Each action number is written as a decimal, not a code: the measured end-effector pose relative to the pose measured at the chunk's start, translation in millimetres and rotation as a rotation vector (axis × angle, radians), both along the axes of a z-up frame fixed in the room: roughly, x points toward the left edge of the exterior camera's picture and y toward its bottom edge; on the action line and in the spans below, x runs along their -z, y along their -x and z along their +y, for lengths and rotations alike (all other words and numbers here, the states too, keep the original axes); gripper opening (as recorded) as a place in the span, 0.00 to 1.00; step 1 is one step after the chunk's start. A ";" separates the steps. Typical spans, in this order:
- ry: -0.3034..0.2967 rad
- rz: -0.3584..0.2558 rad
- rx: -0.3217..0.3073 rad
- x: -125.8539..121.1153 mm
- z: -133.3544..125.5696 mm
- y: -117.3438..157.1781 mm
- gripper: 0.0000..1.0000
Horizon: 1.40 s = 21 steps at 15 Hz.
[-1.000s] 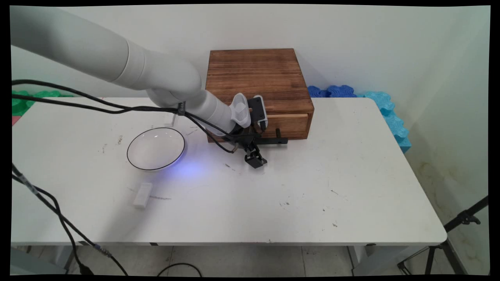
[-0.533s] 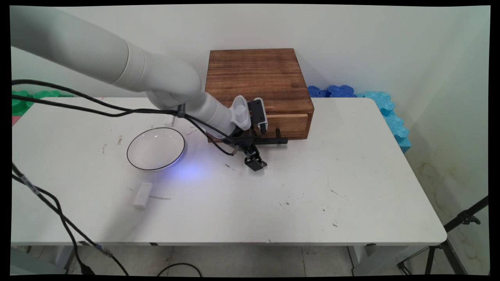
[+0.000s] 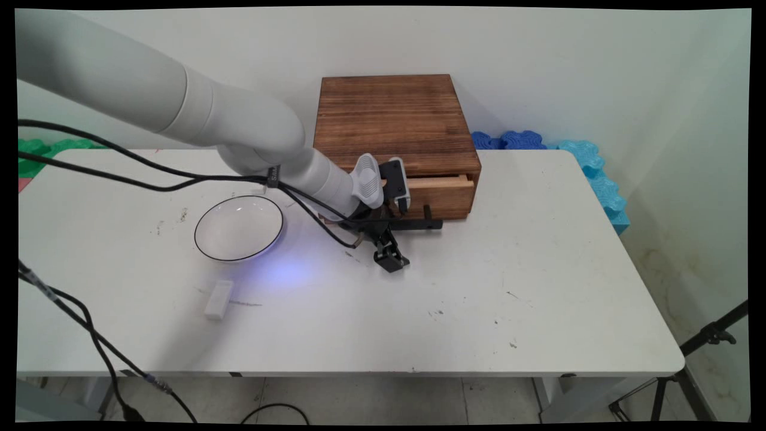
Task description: Open the drawer
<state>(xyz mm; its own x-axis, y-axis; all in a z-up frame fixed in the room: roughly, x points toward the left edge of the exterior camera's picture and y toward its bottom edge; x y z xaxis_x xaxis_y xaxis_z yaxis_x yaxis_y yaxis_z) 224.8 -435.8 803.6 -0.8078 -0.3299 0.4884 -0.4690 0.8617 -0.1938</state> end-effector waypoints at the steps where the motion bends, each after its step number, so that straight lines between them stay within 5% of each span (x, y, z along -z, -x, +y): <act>1: -0.002 0.001 0.004 -0.5 3.4 1.4 1.00; 21: -0.043 0.034 0.067 -6.7 85.1 24.7 1.00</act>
